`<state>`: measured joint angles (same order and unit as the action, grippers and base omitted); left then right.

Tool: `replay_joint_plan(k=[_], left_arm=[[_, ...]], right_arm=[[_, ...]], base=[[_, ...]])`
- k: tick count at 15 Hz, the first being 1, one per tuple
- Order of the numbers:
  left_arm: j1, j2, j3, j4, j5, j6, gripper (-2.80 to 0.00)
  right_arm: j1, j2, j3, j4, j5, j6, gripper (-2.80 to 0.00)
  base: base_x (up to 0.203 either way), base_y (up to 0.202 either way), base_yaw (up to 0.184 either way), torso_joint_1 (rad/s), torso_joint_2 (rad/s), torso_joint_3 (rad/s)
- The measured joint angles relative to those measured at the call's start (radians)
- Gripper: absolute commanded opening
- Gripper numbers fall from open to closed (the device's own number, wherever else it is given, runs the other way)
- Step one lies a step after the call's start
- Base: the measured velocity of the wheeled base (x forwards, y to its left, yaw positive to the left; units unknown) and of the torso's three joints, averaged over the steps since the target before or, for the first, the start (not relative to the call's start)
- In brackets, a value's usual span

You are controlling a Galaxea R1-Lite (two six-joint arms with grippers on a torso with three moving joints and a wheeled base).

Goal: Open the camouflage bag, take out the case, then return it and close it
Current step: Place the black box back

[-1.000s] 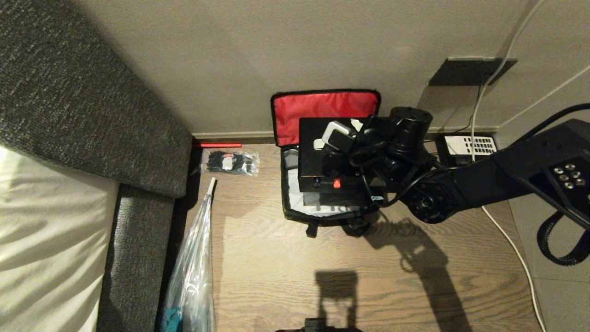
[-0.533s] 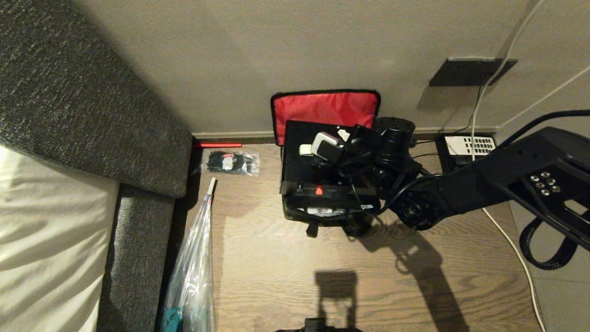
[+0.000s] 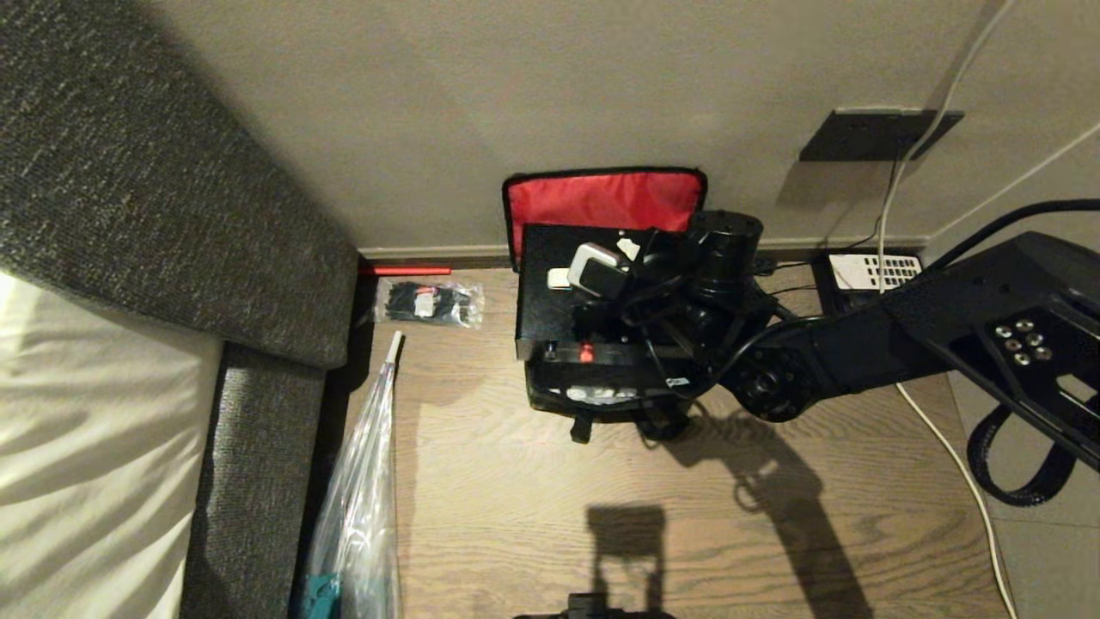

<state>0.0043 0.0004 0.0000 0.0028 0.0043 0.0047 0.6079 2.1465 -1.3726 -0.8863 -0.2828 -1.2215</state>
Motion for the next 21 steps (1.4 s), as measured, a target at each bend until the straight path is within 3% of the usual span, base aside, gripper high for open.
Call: replay_joint_plan(k=[10,12,21], left_arm=[[0.0,0.0,0.0,0.0,0.0,0.0,-2.8],[0.0,0.0,0.0,0.0,0.0,0.0,-2.8],[0.0,0.0,0.0,-0.001,0.0,0.0,-2.8]], right_arm=[[0.02,-0.016,0.034,0.0,-0.001,0.009,-2.8],[0.009,-0.015,0.043,-0.002,0.001,0.042,-2.8],[-0.037,0.001,0.055,-0.013,0.018,0.046,-2.8]], base=[[0.0,0.0,0.0,0.0,0.0,0.0],[0.0,0.0,0.0,0.0,0.0,0.0],[0.0,0.0,0.0,0.0,0.0,0.0]])
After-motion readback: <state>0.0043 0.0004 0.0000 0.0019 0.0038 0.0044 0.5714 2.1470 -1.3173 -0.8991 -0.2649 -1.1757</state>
